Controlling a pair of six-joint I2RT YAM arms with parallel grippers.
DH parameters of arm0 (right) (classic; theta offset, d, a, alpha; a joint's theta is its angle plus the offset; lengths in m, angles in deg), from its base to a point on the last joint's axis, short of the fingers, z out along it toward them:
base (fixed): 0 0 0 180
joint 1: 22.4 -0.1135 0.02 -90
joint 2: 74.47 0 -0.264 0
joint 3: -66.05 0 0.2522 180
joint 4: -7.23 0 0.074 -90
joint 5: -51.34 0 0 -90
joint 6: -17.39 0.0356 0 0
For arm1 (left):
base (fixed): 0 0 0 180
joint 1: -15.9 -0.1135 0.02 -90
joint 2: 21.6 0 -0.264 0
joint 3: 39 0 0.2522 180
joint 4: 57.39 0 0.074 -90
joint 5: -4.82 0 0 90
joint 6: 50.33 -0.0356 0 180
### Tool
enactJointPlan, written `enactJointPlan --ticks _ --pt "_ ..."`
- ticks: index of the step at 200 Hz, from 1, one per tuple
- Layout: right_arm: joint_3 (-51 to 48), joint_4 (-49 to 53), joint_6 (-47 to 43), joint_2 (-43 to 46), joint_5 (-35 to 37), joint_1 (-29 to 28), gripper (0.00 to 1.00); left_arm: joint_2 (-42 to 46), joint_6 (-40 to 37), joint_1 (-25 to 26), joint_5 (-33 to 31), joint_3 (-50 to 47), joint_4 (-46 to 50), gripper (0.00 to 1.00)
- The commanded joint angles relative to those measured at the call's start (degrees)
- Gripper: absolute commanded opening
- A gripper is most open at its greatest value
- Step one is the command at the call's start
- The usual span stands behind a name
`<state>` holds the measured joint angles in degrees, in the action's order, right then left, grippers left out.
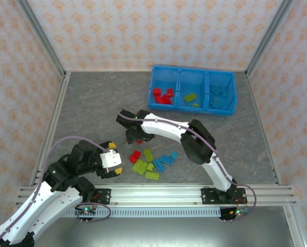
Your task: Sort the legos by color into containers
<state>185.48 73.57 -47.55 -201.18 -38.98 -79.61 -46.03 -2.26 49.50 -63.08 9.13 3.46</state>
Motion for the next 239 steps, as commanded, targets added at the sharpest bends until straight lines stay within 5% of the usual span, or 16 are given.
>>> enactJointPlan --ticks 1,42,86,144,178,204,239 --pt "3.1 3.2 -9.8 -2.0 1.7 0.1 0.82 -0.4 0.1 -0.2 0.5 -0.7 -2.6 0.90" --pt "5.1 3.7 -12.6 -5.5 -6.5 0.1 0.66 -0.5 0.5 -0.2 0.2 -0.7 -3.1 0.91" --pt "3.8 3.9 -9.3 -3.5 -4.1 0.2 0.20 0.3 1.3 -0.2 1.2 -1.2 -4.3 0.91" --pt "-4.5 -0.9 -5.4 13.9 0.3 5.2 0.17 -1.2 10.2 -0.2 7.1 -1.1 -16.1 0.97" --pt "-6.0 -5.5 -4.6 20.0 8.5 15.0 0.17 -5.2 20.1 -0.2 1.4 1.3 -23.5 1.00" --pt "0.0 -7.6 -6.2 13.9 6.9 23.9 0.17 -10.7 35.3 -0.2 -10.7 4.3 -23.6 1.00" --pt "30.1 4.9 -6.4 -6.1 -0.3 29.1 0.24 -17.8 53.2 -0.3 -23.5 10.9 -14.8 1.00"
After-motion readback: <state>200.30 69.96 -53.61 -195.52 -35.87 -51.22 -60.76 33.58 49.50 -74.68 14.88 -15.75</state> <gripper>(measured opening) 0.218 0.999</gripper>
